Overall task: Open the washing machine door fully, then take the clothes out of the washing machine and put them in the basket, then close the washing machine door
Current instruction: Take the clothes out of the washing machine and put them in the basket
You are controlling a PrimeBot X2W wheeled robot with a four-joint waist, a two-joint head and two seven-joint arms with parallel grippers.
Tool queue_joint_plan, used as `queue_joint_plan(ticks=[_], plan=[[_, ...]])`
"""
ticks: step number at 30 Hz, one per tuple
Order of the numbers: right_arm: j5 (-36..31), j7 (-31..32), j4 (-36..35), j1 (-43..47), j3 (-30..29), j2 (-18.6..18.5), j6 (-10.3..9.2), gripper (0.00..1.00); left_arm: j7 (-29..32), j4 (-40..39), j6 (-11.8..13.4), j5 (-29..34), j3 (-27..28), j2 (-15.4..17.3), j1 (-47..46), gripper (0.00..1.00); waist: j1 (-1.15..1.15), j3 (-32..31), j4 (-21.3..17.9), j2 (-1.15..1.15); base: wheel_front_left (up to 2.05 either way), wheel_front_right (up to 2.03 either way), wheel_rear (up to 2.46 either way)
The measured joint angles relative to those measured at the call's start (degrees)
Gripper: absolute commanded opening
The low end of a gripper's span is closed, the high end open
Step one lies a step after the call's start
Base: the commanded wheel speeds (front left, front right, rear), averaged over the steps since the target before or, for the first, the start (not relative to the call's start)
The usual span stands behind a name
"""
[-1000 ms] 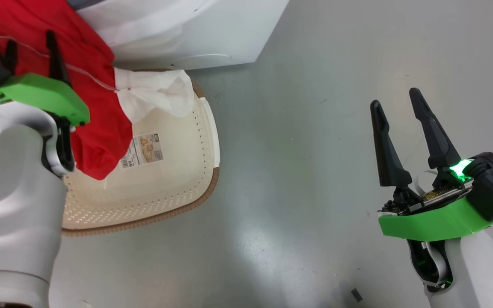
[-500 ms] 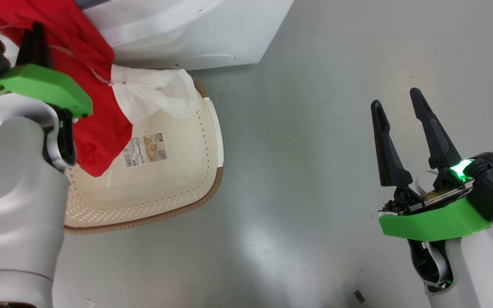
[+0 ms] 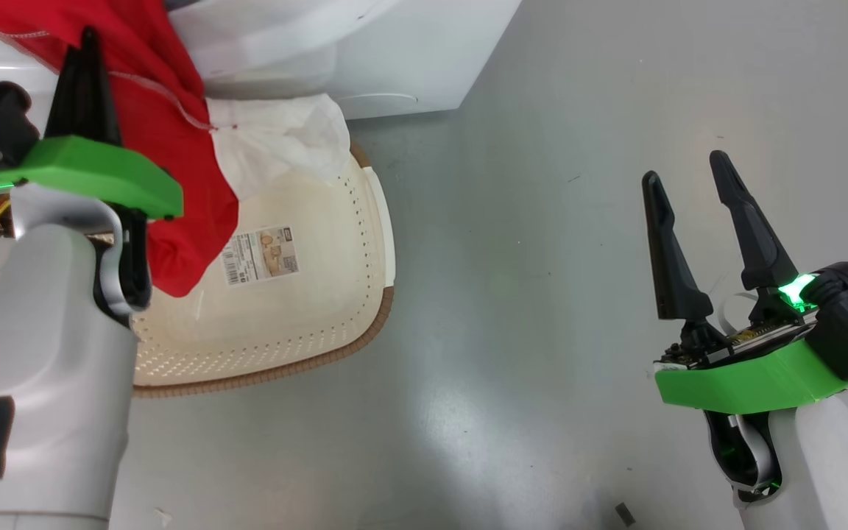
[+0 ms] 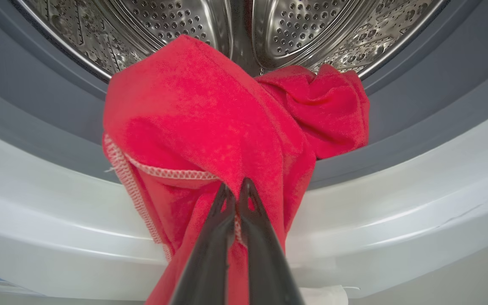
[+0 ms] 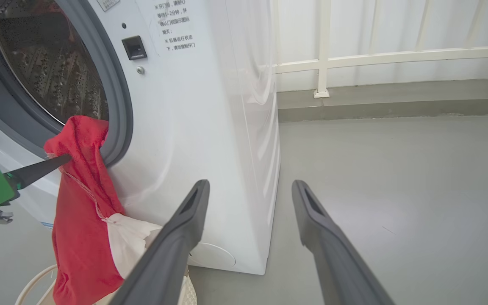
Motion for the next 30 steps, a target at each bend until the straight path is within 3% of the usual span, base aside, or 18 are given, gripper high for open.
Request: queue_joint_plan(ticks=[8, 23, 30], plan=[[0.00, 0.00, -0.04, 0.12, -0.32, 0.00, 0.00, 1.00, -0.01, -12.44, 0.13, 1.41, 0.21, 0.25, 6.74, 0.00, 0.00, -0.35, 0.84, 0.00, 0.00, 0.00, 0.00], [0.80, 0.00, -0.30, 1.26, -1.53, 0.00, 0.00, 1.00, 5.21, -37.73, 4.85, 3.44, -2.15, 0.87, 23.58, 0.00, 0.00, -1.18, 2.09, 0.00, 0.00, 0.00, 0.00], [0.92, 0.00, -0.34, 1.25, -1.55, 0.01, 0.00, 1.00, 7.69, -40.30, 5.66, 3.30, -3.32, 0.84, 28.74, 0.00, 0.00, -0.65, 2.28, 0.00, 0.00, 0.00, 0.00]])
